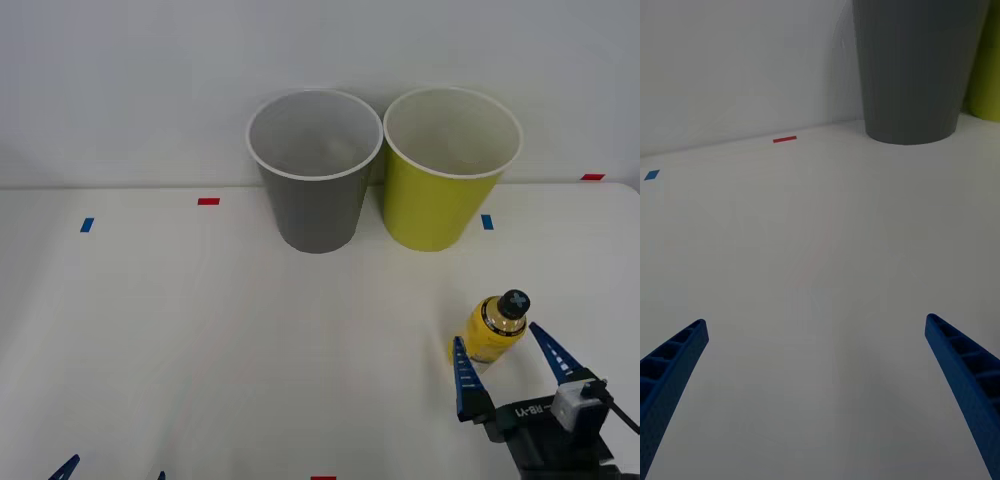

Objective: Put cans in the gray bin and PET bottles in the light green bin.

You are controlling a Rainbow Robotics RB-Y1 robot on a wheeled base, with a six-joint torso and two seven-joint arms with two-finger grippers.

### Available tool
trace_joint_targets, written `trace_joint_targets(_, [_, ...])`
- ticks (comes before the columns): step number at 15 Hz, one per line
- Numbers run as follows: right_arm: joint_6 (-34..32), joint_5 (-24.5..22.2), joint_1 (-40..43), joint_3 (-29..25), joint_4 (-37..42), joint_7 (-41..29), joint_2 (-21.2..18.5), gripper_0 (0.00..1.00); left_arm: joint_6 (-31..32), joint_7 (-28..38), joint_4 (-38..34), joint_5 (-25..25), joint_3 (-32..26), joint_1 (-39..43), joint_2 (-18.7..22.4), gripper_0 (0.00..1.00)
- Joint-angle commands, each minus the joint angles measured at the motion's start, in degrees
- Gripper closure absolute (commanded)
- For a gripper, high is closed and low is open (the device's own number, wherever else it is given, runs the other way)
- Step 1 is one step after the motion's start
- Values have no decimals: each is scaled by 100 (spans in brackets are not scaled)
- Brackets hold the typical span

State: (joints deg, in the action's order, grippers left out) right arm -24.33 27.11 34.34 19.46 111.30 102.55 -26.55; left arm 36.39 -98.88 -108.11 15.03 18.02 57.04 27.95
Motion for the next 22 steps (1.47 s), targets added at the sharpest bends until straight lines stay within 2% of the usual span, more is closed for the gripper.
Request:
trace_joint_targets(1, [148,110,-147,-47,-3,11,1,0,0,0,0,0,0,0,0,0])
trace_joint_targets(9, [570,304,-437,-118,-3,55,1,0,0,0,0,0,0,0,0,0])
trace_joint_targets(14, [613,348,-524,-127,-3,108,-34,0,0,0,0,0,0,0,0,0])
trace_joint_targets(15, [605,356,-524,-127,-3,125,-52,6,0,0,0,0,0,0,0,0])
trace_joint_targets(16, [613,356,-516,-127,6,143,-52,39,0,0,0,0,0,0,0,0])
trace_joint_targets(17, [605,365,-498,-135,-3,160,-52,79,0,0,0,0,0,0,0,0])
trace_joint_targets(18, [605,374,-481,-144,6,178,-52,87,0,0,0,0,0,0,0,0])
trace_joint_targets(22, [578,374,-393,-171,-3,266,-16,91,0,0,0,0,0,0,0,0])
